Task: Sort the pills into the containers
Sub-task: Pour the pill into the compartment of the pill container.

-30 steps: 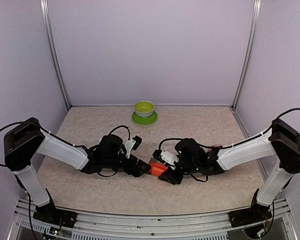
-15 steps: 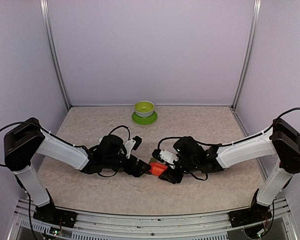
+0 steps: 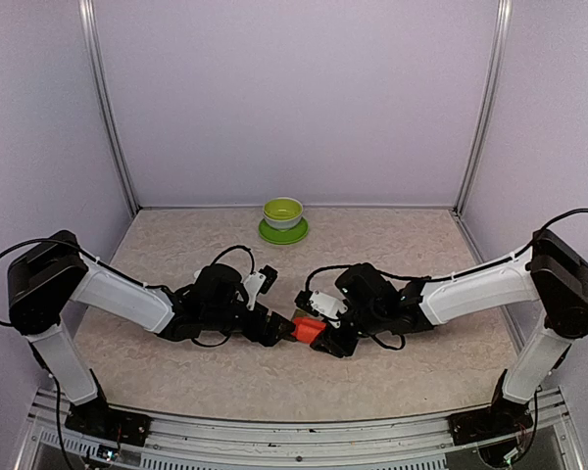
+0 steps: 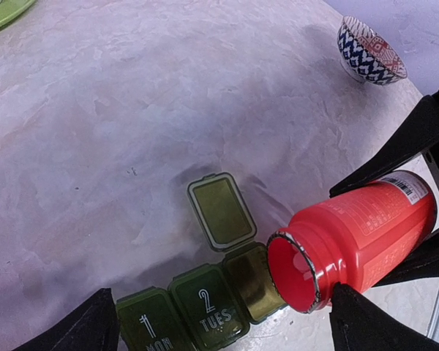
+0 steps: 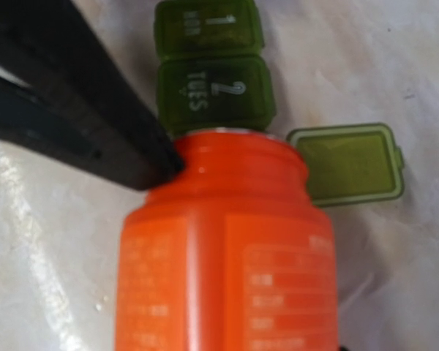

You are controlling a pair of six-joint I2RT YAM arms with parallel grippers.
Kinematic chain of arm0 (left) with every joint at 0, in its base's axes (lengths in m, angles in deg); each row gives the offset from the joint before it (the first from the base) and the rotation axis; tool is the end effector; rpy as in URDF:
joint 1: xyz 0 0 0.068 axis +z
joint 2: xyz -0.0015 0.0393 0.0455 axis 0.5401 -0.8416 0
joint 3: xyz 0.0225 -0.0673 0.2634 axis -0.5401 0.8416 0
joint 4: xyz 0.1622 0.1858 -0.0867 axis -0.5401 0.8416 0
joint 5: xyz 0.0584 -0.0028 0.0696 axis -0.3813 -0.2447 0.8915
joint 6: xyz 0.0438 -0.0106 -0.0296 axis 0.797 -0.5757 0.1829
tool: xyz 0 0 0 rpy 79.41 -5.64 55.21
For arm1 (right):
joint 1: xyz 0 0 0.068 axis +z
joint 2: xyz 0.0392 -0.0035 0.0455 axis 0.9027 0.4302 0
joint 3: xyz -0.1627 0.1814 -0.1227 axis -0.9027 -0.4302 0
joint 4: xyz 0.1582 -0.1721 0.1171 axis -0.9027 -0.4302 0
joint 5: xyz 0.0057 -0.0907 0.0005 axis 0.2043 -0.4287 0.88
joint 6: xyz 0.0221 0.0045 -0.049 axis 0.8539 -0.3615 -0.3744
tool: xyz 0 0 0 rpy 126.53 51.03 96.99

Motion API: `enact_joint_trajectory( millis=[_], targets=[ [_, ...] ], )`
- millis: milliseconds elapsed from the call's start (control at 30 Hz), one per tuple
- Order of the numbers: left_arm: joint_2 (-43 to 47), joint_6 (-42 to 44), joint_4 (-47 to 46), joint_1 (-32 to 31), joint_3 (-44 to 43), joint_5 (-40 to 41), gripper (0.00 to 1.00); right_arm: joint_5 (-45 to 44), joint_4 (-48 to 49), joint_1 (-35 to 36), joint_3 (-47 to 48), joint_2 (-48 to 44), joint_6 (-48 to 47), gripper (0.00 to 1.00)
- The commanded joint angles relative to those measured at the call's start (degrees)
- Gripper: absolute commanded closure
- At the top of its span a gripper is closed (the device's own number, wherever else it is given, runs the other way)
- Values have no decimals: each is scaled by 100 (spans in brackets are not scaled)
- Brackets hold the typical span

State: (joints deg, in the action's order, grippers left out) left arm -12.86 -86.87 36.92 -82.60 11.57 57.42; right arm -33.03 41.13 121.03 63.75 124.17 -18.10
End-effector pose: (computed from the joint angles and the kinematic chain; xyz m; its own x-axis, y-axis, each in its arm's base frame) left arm 0.2093 -0.2571 0.1355 -0.5814 0.2659 -0.7689 0.7037 0.6387 -0.3112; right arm 0.1827 0.2816 0.1584 -0.3552 -0.6453 -0.6764 -0.8859 0.4634 0.0231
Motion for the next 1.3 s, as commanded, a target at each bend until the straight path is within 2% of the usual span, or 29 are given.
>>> enact_joint_trajectory(
  millis=[0, 1267],
  targets=[
    [-40, 111, 104, -17, -106, 75, 3, 59, -19, 45, 259, 63, -41, 95],
    [-25, 131, 127, -19, -106, 130, 3, 49, -1177, 110, 1027, 268, -157, 95]
  ],
)
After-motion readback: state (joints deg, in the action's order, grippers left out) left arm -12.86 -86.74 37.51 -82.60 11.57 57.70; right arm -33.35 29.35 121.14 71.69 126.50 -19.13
